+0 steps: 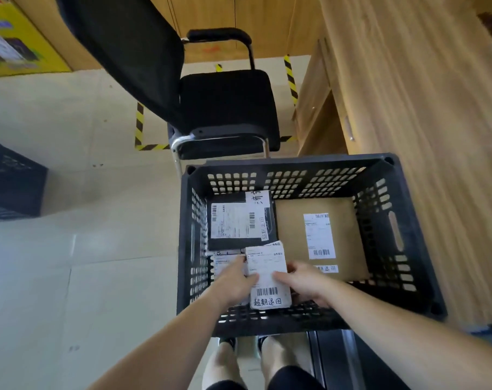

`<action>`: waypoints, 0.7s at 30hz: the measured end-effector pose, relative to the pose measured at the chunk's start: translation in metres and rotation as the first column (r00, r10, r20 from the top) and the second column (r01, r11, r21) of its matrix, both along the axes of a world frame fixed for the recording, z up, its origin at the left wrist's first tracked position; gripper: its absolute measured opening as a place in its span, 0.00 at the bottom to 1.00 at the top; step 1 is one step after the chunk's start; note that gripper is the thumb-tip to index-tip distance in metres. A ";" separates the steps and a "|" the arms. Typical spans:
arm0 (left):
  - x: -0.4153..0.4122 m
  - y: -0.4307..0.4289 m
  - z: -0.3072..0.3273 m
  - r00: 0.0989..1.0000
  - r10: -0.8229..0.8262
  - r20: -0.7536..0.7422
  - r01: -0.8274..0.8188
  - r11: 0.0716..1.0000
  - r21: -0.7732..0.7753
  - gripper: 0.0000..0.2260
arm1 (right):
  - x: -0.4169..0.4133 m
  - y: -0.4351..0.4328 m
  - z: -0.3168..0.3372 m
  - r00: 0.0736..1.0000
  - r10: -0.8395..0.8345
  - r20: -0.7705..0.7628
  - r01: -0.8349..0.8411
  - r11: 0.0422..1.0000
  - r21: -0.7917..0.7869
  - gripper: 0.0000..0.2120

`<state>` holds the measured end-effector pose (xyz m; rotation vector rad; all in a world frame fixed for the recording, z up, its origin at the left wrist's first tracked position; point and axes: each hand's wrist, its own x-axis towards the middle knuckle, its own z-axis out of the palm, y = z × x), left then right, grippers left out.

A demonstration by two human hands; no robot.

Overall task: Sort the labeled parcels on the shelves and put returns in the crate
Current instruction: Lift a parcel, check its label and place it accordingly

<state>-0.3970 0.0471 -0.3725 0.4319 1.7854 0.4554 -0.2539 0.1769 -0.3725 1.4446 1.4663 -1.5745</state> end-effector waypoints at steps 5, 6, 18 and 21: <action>0.002 0.002 -0.025 0.997 -0.068 -0.021 0.068 0.998 -0.006 0.20 | -0.004 0.005 -0.010 0.993 0.120 0.023 -0.121 0.990 0.073 0.08; 0.000 0.002 -0.029 0.998 -0.067 -0.019 0.067 0.998 -0.020 0.20 | -0.006 0.006 -0.013 0.989 0.147 0.031 -0.149 0.985 0.083 0.10; -0.004 0.008 -0.052 0.982 -0.104 -0.156 0.093 0.993 -0.079 0.24 | -0.019 0.014 -0.043 0.853 0.478 0.210 -0.519 0.822 0.235 0.19; -0.006 0.008 -0.040 0.962 -0.152 -0.226 0.149 0.988 -0.030 0.25 | -0.017 0.016 -0.031 0.848 0.516 0.123 -0.515 0.746 0.422 0.22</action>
